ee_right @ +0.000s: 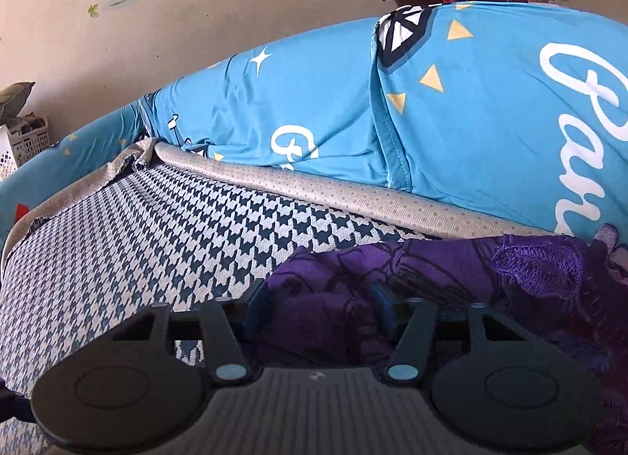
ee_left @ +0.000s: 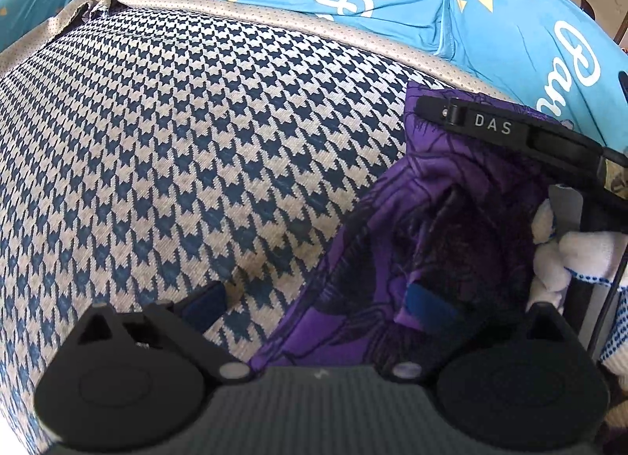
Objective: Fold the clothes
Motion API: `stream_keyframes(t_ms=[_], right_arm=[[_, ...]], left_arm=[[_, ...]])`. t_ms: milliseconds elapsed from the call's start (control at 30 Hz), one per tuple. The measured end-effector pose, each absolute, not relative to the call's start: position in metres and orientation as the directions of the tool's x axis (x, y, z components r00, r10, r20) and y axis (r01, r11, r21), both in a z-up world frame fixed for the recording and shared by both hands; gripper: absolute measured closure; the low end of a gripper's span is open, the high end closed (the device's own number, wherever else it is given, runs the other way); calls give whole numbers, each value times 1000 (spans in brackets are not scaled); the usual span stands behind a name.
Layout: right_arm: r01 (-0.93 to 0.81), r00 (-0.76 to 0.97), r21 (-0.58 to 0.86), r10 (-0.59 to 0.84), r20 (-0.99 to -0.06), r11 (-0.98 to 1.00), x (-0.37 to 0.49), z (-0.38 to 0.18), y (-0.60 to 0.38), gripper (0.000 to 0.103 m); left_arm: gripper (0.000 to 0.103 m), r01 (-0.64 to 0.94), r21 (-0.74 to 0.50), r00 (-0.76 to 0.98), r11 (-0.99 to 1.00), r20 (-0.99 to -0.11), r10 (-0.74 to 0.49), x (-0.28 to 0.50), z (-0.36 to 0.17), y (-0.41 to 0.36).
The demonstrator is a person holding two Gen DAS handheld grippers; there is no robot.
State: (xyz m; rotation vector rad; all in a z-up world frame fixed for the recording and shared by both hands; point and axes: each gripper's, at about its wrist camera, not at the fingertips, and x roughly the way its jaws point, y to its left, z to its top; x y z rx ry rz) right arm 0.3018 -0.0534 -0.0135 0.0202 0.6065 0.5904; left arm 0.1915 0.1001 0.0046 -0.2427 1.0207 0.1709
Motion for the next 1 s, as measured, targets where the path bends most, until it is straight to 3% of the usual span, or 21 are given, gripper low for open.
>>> stream_keyframes(t_ms=[67, 167, 300, 467, 567, 700, 833, 867, 933, 1000], right_arm=[[-520, 661, 176, 525, -536, 836, 302, -15, -52, 78], [-529, 656, 177, 532, -535, 830, 301, -16, -52, 88], [-526, 671, 197, 545, -502, 828, 299, -12, -57, 92], [-464, 765, 342, 565, -310, 817, 296, 15, -88, 93], [-395, 852, 341, 479, -212, 853, 292, 29, -100, 93], [-315, 864, 342, 416, -284, 886, 304, 10, -100, 93], [-283, 859, 429, 426, -284, 858, 308, 3, -117, 86], [-275, 858, 451, 428, -283, 849, 309, 2, -122, 69], [-259, 856, 493, 434, -282, 831, 311, -1, -130, 47], [-257, 852, 504, 439, -284, 825, 309, 2, -135, 46]], left_arm=[[0, -254, -116, 513, 960, -858, 32, 192, 5, 99], [0, -255, -109, 514, 961, -857, 39, 192, 4, 97], [0, -258, -103, 515, 961, -856, 46, 189, 6, 97], [0, -263, -102, 515, 959, -856, 50, 190, 5, 96], [0, -263, -105, 519, 959, -853, 49, 190, 6, 96], [0, -269, -98, 518, 958, -854, 59, 191, 5, 95], [0, -311, -51, 511, 949, -851, 122, 191, 5, 97], [0, -332, -23, 499, 943, -853, 155, 192, 3, 100], [0, -361, -22, 493, 932, -853, 171, 192, 2, 106], [0, -376, -21, 488, 926, -854, 179, 193, 3, 109]])
